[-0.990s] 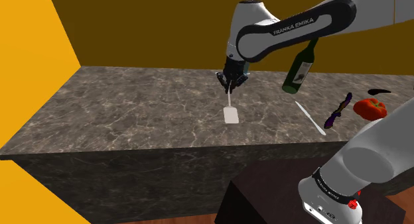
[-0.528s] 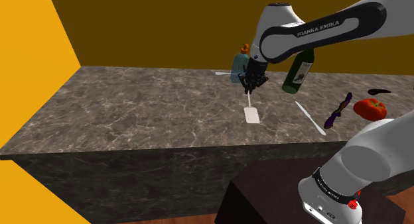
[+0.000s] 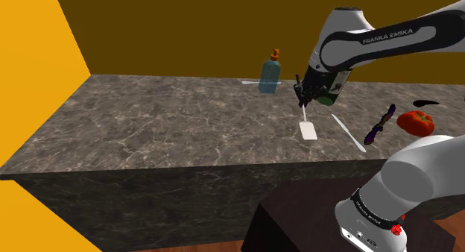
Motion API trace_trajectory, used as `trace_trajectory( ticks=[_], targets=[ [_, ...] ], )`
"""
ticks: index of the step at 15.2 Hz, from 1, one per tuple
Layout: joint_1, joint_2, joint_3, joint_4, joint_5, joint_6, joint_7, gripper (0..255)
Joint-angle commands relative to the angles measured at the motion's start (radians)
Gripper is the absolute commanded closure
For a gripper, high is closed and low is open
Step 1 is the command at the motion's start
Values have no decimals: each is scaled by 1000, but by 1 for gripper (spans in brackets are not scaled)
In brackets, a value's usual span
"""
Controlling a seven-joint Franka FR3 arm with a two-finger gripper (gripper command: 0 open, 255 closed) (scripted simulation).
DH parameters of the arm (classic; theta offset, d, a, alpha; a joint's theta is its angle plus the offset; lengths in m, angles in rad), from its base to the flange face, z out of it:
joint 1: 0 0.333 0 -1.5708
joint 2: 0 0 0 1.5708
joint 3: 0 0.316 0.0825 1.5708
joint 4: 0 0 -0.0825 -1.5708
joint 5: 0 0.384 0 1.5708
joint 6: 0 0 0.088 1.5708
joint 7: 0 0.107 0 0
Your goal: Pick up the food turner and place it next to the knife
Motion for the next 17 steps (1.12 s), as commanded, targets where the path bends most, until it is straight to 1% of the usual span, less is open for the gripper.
trace_trajectory(
  ticks=[1,14,17],
  targets=[
    [-10,-13,-17,-18,-8,6,-22,255],
    [-13,104,-17,-119,-13,223,-16,255],
    [-13,104,-17,-119,-13,223,-16,255]
  ],
)
